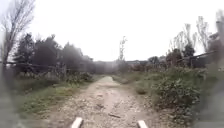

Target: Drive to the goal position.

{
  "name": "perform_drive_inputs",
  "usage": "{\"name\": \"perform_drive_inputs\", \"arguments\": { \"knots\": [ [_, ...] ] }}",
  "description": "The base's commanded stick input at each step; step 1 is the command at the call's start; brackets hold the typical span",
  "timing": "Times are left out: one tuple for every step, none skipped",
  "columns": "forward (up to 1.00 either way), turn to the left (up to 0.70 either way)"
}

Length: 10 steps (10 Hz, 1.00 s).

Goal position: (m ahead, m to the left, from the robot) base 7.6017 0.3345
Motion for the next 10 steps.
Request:
{"name": "perform_drive_inputs", "arguments": {
  "knots": [
    [1.0, 0.0],
    [1.0, 0.0],
    [1.0, 0.0],
    [1.0, 0.0],
    [1.0, 0.0],
    [1.0, 0.0],
    [1.0, 0.0],
    [1.0, 0.0],
    [1.0, 0.0],
    [1.0, 0.0]
  ]
}}
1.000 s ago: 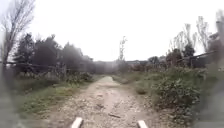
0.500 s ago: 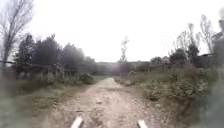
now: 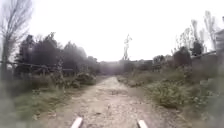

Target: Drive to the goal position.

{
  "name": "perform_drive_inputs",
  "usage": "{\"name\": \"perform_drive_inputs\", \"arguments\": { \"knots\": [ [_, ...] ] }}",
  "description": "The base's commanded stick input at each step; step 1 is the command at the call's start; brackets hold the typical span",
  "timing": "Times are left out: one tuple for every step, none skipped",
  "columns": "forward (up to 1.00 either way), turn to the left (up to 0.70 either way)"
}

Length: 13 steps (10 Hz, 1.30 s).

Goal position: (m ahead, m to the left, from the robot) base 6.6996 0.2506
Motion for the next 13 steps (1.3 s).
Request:
{"name": "perform_drive_inputs", "arguments": {
  "knots": [
    [1.0, 0.0],
    [1.0, 0.0],
    [1.0, 0.0],
    [1.0, 0.0],
    [1.0, 0.0],
    [1.0, 0.0],
    [1.0, 0.0],
    [1.0, -0.07],
    [1.0, -0.4],
    [1.0, -0.4],
    [1.0, -0.24],
    [1.0, 0.0],
    [1.0, 0.0]
  ]
}}
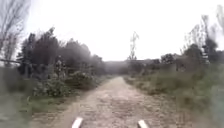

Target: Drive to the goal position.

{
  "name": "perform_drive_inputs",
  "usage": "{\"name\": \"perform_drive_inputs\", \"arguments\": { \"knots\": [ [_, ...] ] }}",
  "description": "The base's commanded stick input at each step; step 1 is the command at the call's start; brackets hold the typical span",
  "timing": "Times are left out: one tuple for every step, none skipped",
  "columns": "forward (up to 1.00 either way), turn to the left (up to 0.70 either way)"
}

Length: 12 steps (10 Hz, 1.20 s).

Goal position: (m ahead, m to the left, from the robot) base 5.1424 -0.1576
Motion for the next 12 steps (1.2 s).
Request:
{"name": "perform_drive_inputs", "arguments": {
  "knots": [
    [1.0, 0.0],
    [1.0, 0.0],
    [1.0, 0.0],
    [1.0, 0.0],
    [1.0, 0.0],
    [1.0, -0.11],
    [1.0, -0.37],
    [1.0, -0.22],
    [1.0, -0.01],
    [1.0, 0.0],
    [1.0, 0.0],
    [1.0, 0.0]
  ]
}}
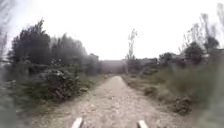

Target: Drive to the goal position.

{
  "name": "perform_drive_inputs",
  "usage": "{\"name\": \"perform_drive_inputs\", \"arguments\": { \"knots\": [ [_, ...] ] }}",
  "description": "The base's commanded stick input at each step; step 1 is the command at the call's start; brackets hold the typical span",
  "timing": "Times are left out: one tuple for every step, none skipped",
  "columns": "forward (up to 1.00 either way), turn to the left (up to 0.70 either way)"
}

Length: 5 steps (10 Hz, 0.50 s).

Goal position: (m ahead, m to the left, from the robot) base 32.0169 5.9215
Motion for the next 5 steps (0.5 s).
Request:
{"name": "perform_drive_inputs", "arguments": {
  "knots": [
    [1.0, 0.0],
    [1.0, 0.0],
    [1.0, -0.16],
    [1.0, -0.38],
    [1.0, -0.13]
  ]
}}
